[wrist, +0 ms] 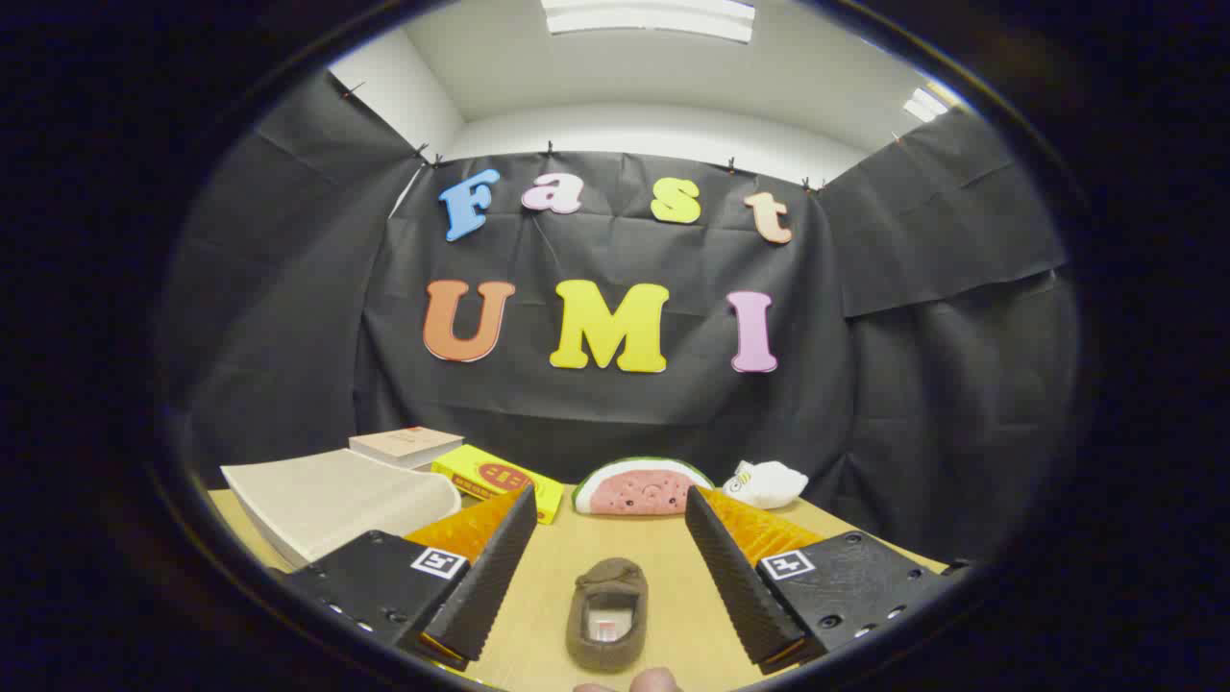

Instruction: Open the storage box then place both shoes into the box .Put the left shoe in first, then the right shoe, with the right side of both shoes facing outward in a uniform manner.

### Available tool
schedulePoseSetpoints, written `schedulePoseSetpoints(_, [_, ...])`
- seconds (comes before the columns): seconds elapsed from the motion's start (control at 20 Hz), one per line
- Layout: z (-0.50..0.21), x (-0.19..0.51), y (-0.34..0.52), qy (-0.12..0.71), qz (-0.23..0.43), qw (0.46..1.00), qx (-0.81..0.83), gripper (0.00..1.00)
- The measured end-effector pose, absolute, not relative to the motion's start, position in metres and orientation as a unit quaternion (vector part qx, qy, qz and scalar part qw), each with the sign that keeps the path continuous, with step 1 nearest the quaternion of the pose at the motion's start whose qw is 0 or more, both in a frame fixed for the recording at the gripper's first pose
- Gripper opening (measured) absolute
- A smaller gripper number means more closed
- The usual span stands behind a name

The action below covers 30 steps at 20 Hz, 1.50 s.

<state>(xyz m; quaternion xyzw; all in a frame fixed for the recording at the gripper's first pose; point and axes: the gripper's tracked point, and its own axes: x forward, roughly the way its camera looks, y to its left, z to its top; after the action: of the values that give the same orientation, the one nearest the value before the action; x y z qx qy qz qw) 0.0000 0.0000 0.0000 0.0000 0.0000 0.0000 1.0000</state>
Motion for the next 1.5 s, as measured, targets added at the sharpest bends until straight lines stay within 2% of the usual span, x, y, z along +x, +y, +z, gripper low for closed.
schedulePoseSetpoints(1.0, [-0.032,0.001,-0.001,0.060,0.014,0.998,0.027,0.95])
schedulePoseSetpoints(1.5, [-0.040,-0.004,0.018,0.078,0.043,0.995,0.038,0.95])
